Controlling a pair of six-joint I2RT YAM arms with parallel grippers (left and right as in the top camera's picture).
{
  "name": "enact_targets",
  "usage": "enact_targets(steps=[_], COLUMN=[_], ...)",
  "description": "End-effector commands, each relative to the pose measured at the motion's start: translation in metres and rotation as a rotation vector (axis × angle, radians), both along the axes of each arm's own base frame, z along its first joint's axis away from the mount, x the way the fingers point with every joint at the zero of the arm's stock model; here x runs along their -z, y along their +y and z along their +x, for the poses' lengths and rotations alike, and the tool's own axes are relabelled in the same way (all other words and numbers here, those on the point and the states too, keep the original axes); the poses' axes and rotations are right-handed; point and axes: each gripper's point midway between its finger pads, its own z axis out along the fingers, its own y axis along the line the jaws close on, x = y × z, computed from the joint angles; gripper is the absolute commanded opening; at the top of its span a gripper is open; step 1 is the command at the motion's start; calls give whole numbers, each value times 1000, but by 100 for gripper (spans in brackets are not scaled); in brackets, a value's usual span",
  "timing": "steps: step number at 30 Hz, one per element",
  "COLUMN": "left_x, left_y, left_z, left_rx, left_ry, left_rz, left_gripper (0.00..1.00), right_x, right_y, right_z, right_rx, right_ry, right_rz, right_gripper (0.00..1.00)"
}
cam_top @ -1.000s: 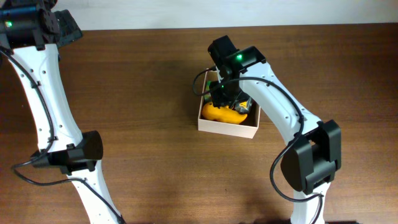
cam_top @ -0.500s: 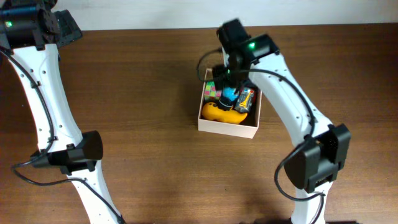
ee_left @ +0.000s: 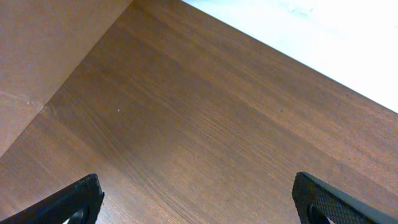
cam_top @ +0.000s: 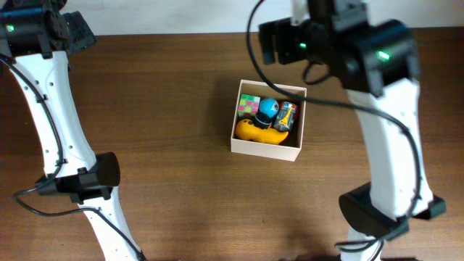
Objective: Pack container
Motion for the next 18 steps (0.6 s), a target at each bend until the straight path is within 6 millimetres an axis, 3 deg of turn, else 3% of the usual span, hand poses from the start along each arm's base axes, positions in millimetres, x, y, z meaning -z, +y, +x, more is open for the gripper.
enact_targets(steps=[1,5,10,14,18], left_x=[-5,-5,-5,-5,-5], left_y=[2,2,2,2,2], left_z=[0,0,0,0,0], left_rx=[2,2,2,1,2], left_ry=[-14,-14,-14,-14,-14], left_rz=[6,6,6,7,6], left_gripper=[99,99,99,99,99], right_x=[-38,-75,-108,-122,-138], right_y=[-32,-76,-127,-152,-164], right_z=[-18,-47,-106,-150,-178], right_rx=[82,194,314,384,416], right_ry=[-106,-192,-253,-285,-353], right_rz=[-40,-55,6,44,53], right_gripper=[99,99,99,99,99])
